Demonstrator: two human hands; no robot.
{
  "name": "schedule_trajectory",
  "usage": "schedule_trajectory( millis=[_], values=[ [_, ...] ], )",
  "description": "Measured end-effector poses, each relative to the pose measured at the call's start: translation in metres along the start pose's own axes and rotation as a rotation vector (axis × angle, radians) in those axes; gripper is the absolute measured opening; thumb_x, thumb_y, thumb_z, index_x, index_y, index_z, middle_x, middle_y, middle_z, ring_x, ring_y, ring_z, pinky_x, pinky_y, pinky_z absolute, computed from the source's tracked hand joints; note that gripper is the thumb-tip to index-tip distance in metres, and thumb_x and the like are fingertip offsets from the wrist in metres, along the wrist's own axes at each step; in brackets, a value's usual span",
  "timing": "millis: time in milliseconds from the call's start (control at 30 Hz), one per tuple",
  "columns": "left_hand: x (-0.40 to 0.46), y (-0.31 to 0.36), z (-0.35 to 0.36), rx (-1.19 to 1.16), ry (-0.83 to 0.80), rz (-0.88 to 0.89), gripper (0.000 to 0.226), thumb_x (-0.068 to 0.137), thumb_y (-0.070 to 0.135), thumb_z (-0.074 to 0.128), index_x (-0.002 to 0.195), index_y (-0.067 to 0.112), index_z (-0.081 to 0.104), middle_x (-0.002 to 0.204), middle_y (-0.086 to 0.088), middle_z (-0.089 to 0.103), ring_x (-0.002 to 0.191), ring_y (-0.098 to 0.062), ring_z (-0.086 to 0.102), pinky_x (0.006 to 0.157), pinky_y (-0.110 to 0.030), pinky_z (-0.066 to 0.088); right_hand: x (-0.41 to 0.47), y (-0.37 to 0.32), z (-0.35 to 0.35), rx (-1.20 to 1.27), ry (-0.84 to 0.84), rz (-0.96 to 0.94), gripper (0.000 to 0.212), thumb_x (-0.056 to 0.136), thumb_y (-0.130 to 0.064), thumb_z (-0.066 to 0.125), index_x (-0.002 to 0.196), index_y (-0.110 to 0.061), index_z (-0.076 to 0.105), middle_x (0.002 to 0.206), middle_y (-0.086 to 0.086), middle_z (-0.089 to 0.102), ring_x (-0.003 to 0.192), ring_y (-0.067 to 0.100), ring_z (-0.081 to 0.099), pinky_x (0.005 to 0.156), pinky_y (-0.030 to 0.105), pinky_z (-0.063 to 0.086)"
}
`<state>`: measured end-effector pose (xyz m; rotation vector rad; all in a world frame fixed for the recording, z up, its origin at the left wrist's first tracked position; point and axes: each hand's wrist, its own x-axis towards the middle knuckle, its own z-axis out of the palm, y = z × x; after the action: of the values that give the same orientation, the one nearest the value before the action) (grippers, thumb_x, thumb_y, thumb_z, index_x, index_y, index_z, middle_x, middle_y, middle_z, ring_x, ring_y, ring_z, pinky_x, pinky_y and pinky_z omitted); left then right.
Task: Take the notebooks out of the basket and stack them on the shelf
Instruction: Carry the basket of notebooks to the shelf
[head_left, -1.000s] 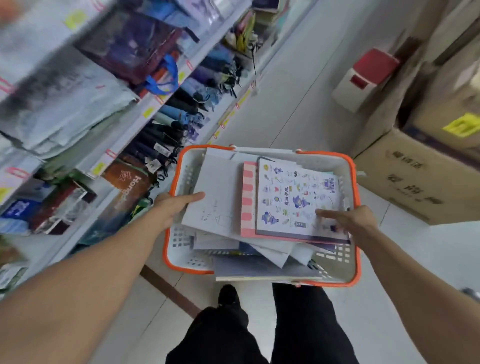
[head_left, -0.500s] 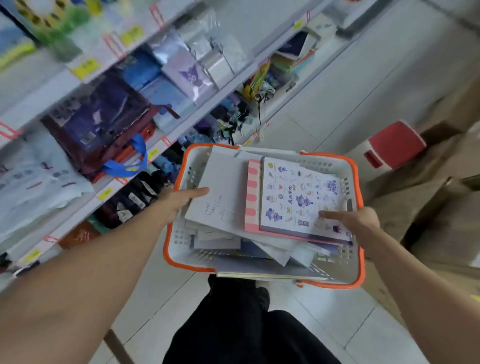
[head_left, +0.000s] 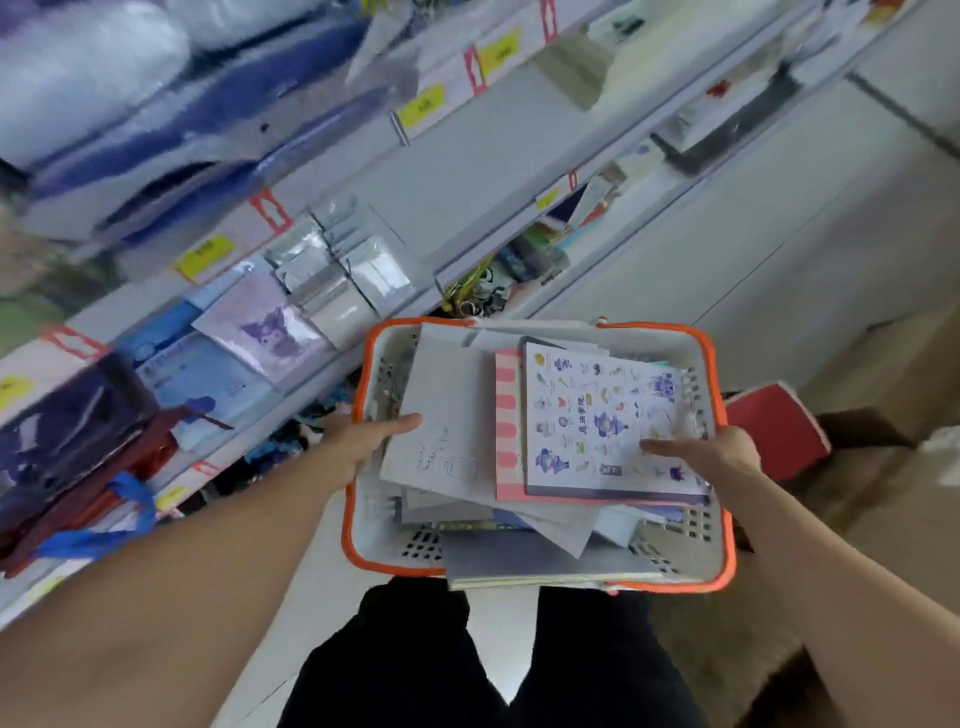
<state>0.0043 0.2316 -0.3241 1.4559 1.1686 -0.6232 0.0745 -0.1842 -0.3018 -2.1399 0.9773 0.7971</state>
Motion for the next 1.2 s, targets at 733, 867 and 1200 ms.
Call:
schedule_trajectory(
  millis=[733,867,1200],
  values=[
    [0.034,0.059,0.127,-0.404,0.199,-0.25,0.116,0.007,0.065,0.091,0.104,0.007,0.065,0.098,-0.008,0.071,0.088,-0.025,0.069,0.084,-0.039,0.059,0.16,-0.248,-0.078,-0.562,-0.08,-0.278,0.061,0.042,-0.035,0.099,0.082,-0.005,0.065,0.062,0.007,0.063,0.055,0.021,0.057,0.056,0.032,0.05],
    [0.044,0.068,0.162,-0.406,0.254,-0.301,0.13,0.005,0.073,0.085,0.114,0.007,0.06,0.1,-0.006,0.069,0.088,-0.023,0.068,0.078,-0.037,0.06,0.202,-0.276,-0.083,-0.697,-0.06,-0.341,0.064,0.047,-0.043,0.096,0.079,0.0,0.061,0.062,0.01,0.059,0.056,0.022,0.054,0.054,0.03,0.046],
    [0.082,0.117,0.328,-0.566,0.419,-0.407,0.117,0.017,0.07,0.088,0.113,0.01,0.06,0.106,-0.005,0.067,0.095,-0.023,0.065,0.087,-0.038,0.057,0.381,-0.329,-0.099,-0.842,-0.163,-0.472,0.07,0.048,-0.045,0.096,0.087,0.001,0.06,0.075,0.011,0.063,0.068,0.026,0.061,0.064,0.036,0.052]
  ],
)
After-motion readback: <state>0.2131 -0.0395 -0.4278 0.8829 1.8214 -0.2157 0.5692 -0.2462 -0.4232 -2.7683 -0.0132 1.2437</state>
